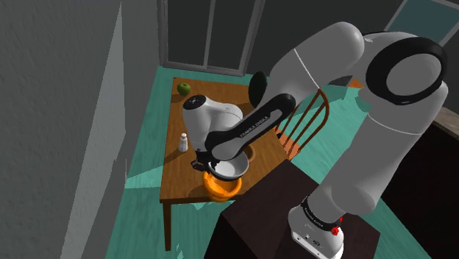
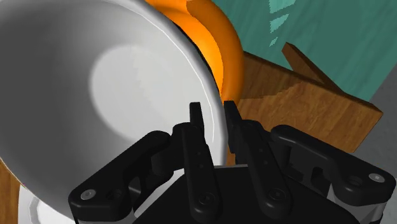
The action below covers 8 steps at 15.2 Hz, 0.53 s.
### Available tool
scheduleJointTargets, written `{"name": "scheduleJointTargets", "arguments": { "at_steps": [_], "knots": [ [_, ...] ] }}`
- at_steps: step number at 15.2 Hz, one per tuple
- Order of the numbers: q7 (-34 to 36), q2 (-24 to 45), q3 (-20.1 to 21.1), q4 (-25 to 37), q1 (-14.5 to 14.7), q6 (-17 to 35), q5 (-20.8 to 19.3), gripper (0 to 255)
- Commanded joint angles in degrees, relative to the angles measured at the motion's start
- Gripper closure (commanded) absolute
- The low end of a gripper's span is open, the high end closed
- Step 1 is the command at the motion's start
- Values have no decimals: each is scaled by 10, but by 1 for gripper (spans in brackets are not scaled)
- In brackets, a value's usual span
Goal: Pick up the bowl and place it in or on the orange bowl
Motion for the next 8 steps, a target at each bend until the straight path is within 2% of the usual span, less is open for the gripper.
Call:
{"name": "scheduleJointTargets", "arguments": {
  "at_steps": [1, 5, 8],
  "knots": [
    [10, 16, -2, 0, 2, 14, -11, 255],
    [28, 46, -10, 0, 6, 39, -32, 255],
    [28, 46, -10, 0, 6, 39, -32, 255]
  ]
}}
